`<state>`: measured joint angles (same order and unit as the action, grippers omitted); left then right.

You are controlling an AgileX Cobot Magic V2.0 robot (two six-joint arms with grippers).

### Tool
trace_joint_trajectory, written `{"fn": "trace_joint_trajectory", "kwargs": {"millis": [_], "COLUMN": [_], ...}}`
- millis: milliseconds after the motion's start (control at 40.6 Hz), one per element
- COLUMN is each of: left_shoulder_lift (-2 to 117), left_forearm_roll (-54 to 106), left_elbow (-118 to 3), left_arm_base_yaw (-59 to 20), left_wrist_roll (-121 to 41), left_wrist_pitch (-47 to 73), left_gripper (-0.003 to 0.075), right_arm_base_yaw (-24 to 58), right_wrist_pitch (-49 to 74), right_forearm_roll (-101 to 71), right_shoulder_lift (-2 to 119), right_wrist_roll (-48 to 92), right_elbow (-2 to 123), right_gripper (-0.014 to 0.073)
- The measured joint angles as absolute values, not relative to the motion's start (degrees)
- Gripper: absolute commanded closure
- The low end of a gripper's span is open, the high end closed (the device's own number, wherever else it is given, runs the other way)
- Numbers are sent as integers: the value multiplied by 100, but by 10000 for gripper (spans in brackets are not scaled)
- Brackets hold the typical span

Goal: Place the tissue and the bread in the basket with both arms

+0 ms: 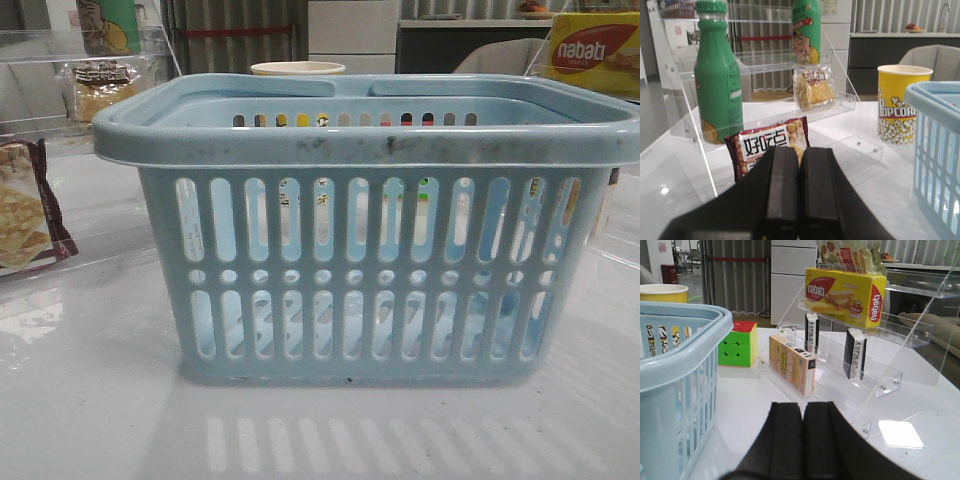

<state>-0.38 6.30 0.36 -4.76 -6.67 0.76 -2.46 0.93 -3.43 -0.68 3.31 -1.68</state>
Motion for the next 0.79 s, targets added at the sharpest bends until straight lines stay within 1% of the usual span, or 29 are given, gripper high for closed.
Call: {"fn": "trace_joint_trajectory", "kwargs": {"millis": [74,173,296,419,518,641,789], "left_shoulder_lift": [-38,-38,-38,14,318,992,1847], "left_forearm_roll": [630,630,630,505,430,407,395], "left_elbow": [-89,-518,-1324,-2143,-2750,-3517,-4085], "left_arm_base_yaw": [-476,-476,-476,-476,-476,-476,-476], "left_wrist_roll": [-667,-667,-667,-667,-667,-667,-667], "left_wrist_pitch": [52,62,235,521,813,1386,2313], "left_gripper": [629,629,629,629,629,629,629], "right_arm_base_yaw": [-246,-246,-246,-246,-246,-246,-246], "right_wrist_pitch": [203,458,843,1276,1731,2339,3046], "right_forearm_roll": [-343,-353,-353,-353,-353,-353,-353], "right_shoulder_lift": [-68,-68,-7,405,910,1518,2168], "right_wrist_roll": [331,331,331,331,331,331,331], "right_elbow": [-4,565,1480,2318,2881,3500,3842], "right_gripper": [526,526,526,526,526,526,526]}}
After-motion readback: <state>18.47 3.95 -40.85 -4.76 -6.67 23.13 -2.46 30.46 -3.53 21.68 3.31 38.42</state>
